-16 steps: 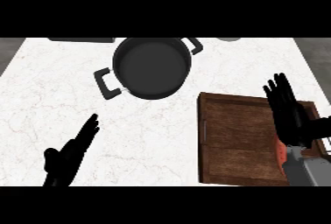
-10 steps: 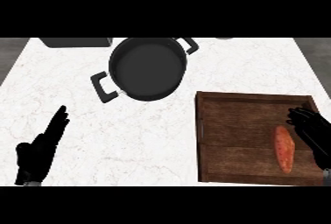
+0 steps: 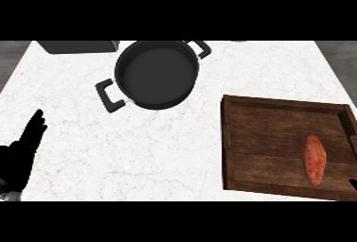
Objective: Pick the sweet potato from the tray and place it in the pot
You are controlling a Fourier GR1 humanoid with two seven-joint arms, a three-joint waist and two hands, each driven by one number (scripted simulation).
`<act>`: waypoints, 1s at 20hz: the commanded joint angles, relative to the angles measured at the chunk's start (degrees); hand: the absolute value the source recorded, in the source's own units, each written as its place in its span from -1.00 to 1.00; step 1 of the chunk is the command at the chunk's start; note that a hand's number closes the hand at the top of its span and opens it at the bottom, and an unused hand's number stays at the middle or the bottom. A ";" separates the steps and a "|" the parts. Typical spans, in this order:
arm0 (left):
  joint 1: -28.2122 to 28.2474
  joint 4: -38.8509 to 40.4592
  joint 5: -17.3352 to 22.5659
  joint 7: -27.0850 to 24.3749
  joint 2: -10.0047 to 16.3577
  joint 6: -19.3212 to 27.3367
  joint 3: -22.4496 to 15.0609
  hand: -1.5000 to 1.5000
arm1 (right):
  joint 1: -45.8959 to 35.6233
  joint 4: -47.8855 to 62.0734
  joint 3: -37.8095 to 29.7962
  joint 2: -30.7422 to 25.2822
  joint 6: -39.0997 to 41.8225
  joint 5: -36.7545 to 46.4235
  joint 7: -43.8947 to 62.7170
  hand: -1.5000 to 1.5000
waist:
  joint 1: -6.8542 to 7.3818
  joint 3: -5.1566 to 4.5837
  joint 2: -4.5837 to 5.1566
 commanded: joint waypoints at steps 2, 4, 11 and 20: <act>-0.01 -1.97 -1.31 2.30 -0.35 -0.17 -0.07 0.00 | 12.93 -16.45 -1.04 -3.98 -0.63 3.46 7.84 -1.00 | 1.63 0.16 0.23; 0.68 -1.54 -1.44 0.09 -1.11 -1.20 -0.37 0.00 | 12.55 -19.57 0.94 -6.31 0.52 5.39 16.34 -1.00 | 2.27 0.13 0.36; -3.06 0.30 -3.28 1.57 -2.62 -0.86 -0.94 0.00 | 4.39 -21.93 -1.05 -19.83 15.65 0.12 34.57 -1.00 | 3.56 0.20 0.67; -5.25 -0.45 -4.13 3.48 -2.65 -1.76 -1.28 0.00 | -6.82 -20.78 7.09 -30.21 35.02 -9.73 54.71 -1.00 | 5.31 0.23 0.91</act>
